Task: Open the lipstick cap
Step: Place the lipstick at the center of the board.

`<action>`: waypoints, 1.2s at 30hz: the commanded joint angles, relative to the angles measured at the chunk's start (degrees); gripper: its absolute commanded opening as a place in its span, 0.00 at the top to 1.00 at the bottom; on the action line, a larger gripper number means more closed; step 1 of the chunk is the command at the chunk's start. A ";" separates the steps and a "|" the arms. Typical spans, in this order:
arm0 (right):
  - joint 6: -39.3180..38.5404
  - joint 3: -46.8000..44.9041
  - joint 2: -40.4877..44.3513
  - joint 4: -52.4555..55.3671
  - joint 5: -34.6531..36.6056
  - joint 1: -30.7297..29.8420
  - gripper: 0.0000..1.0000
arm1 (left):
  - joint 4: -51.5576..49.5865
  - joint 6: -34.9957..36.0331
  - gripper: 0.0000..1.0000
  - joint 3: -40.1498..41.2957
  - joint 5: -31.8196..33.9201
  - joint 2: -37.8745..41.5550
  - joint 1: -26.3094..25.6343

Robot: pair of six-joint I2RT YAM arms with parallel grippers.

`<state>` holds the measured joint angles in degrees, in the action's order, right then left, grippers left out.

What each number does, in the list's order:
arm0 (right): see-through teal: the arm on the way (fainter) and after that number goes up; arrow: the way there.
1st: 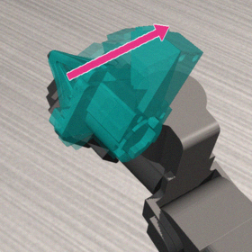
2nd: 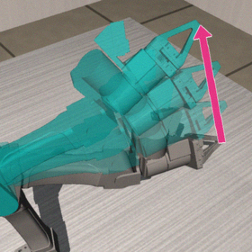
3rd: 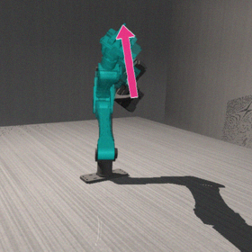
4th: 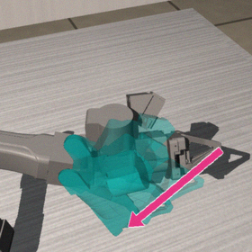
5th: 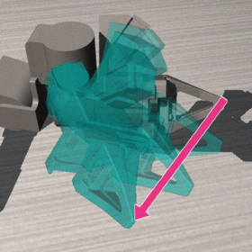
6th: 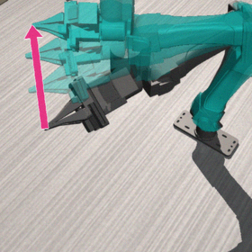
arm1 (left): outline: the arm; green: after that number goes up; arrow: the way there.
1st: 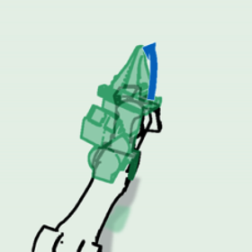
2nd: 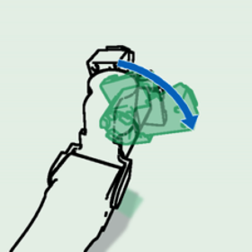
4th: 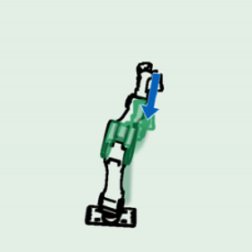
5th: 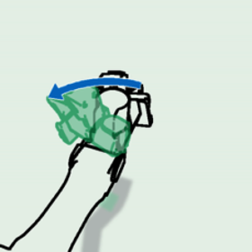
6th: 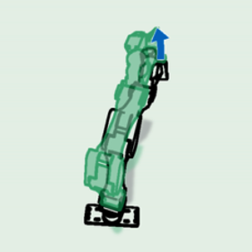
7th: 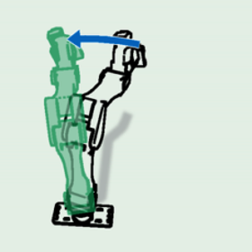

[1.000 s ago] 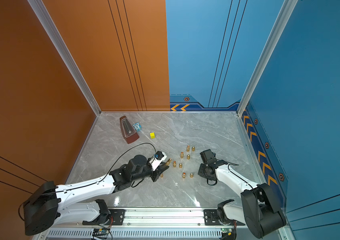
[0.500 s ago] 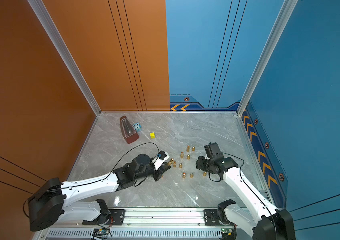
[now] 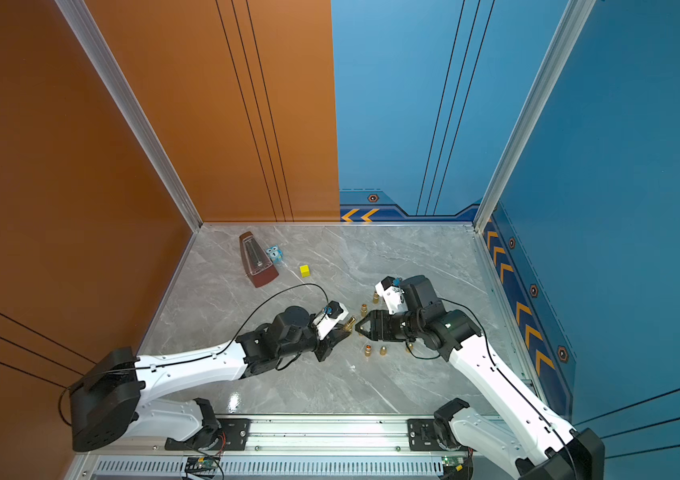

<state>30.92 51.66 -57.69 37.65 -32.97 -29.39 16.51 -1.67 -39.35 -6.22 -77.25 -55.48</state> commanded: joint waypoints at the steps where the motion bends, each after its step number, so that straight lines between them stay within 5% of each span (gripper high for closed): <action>1: 1.09 2.35 -1.79 -3.09 0.93 -2.12 0.41 | 0.77 1.09 1.00 -2.15 0.13 -0.37 -0.98; 36: -0.17 1.94 -9.25 -6.22 9.28 -6.69 0.82 | 0.74 1.67 1.00 -2.49 0.76 0.16 -2.00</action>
<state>32.10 53.21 -67.72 30.39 -27.38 -35.88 16.49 -0.84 -40.01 -6.00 -77.38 -56.71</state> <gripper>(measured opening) 0.214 0.208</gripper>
